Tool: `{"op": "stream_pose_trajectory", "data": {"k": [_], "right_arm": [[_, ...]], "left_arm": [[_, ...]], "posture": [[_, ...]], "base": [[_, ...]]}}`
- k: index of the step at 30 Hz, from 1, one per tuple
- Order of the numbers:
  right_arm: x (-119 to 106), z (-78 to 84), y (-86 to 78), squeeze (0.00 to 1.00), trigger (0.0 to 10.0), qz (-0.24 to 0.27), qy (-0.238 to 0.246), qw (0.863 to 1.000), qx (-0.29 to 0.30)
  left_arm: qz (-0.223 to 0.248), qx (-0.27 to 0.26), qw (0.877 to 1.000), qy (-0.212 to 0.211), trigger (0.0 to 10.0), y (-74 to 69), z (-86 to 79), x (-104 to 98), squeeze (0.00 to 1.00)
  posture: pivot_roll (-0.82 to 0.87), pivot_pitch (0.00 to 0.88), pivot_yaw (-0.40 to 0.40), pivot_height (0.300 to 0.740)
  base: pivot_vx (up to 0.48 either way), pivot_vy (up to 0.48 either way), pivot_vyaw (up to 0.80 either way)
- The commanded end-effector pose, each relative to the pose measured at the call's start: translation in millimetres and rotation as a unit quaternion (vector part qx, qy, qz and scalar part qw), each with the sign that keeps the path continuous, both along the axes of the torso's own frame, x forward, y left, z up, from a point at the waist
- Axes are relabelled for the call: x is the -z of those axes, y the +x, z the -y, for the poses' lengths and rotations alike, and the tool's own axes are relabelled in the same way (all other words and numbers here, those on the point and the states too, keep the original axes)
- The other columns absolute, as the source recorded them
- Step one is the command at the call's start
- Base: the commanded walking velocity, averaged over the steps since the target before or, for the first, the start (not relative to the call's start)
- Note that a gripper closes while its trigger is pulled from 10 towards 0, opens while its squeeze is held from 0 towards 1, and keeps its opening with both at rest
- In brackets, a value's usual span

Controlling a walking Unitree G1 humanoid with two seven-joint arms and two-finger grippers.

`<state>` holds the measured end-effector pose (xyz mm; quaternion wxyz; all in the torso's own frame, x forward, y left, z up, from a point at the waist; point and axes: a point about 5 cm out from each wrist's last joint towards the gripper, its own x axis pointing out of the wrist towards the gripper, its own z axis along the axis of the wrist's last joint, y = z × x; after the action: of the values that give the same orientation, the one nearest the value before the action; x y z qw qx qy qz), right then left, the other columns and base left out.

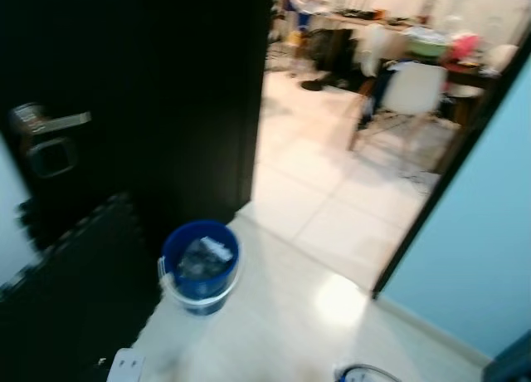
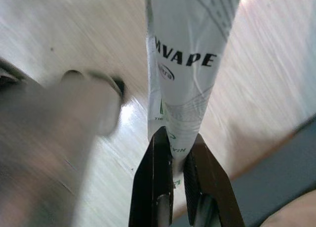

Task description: Clean up the room

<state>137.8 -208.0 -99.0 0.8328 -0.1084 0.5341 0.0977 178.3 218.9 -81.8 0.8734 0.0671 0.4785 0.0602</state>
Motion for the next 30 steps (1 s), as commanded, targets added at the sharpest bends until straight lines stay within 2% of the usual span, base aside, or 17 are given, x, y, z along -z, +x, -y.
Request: {"op": "stream_pose_trajectory", "data": {"k": [1, 14, 18, 20, 21, 22, 23, 24, 26, 27, 30], "right_arm": [[-2.0, 1.8, 4.9, 0.0, 10.0, 0.006, -0.004, 1.0, 0.001], [-1.2, 4.3, 2.1, 0.0, 10.0, 0.003, -0.011, 1.0, 0.012], [-0.9, 5.0, 0.9, 0.0, 10.0, 0.002, -0.01, 1.0, 0.021], [-0.8, 5.0, 0.7, 0.0, 10.0, 0.003, -0.009, 1.0, 0.023], [-0.7, 5.4, 0.5, 0.0, 10.0, 0.004, -0.01, 1.0, 0.029], [-0.7, 5.6, 0.4, 0.0, 10.0, 0.004, -0.011, 0.999, 0.033], [-2.9, 5.2, 7.0, 0.0, 10.0, 0.009, -0.011, 0.999, 0.031], [-4.6, 4.9, 12.0, 0.0, 10.0, 0.012, -0.011, 0.999, 0.028], [-5.8, 5.0, 15.2, 0.0, 10.0, 0.013, -0.013, 1.0, 0.025], [-6.0, 5.6, 15.6, 0.0, 10.0, 0.012, -0.016, 1.0, 0.023], [-5.7, 6.0, 14.7, 0.0, 10.0, 0.011, -0.017, 1.0, 0.023]], "left_arm": [[-0.001, 0.001, 1.0, -0.003, 10.0, -2.8, 0.8, 1.4, 0.0], [0.039, -0.006, 0.999, -0.015, 10.0, -0.4, 3.0, -1.0, 0.0], [0.061, 0.02, 0.998, -0.02, 10.0, 3.3, 5.2, -3.6, 0.0], [0.067, 0.024, 0.997, -0.022, 10.0, 4.1, 5.6, -4.3, 0.0], [0.09, 0.029, 0.995, -0.03, 10.0, 27.3, 6.0, -15.9, 0.0], [0.108, 0.033, 0.993, -0.036, 10.0, 44.2, 6.6, -25.6, 0.0], [0.121, 0.039, 0.991, -0.047, 10.0, 57.0, 9.1, -33.2, 0.0], [0.129, 0.043, 0.989, -0.054, 10.0, 63.7, 10.9, -37.5, 0.0], [0.129, 0.048, 0.988, -0.066, 10.0, 65.2, 13.5, -38.0, 0.0], [0.127, 0.056, 0.987, -0.085, 10.0, 66.7, 17.5, -38.4, 0.0], [0.126, 0.059, 0.986, -0.093, 10.0, 67.0, 19.0, -38.4, 0.0]], "posture": [[0.07, 0.0, -0.058, 0.74], [0.07, 0.0, -0.064, 0.74], [0.07, 0.0, -0.061, 0.74], [0.07, 0.0, -0.061, 0.74], [0.07, 0.0, -0.061, 0.74], [0.07, 0.0, -0.061, 0.74], [0.07, 0.0, -0.061, 0.74], [0.07, 0.0, -0.061, 0.74], [0.07, 0.0, -0.061, 0.74], [0.07, 0.0, -0.061, 0.74], [0.07, 0.0, -0.061, 0.74]], "base": [[0.48, 0.0, 0.0], [0.48, 0.0, 0.0], [0.48, 0.0, 0.0], [0.48, 0.0, -0.8], [0.48, 0.0, -0.68], [0.48, 0.0, -0.68], [0.48, 0.0, 0.0], [0.48, 0.0, 0.0], [0.401, 0.0, 0.0], [0.315, 0.0, 0.0], [0.315, 0.0, 0.0]]}}
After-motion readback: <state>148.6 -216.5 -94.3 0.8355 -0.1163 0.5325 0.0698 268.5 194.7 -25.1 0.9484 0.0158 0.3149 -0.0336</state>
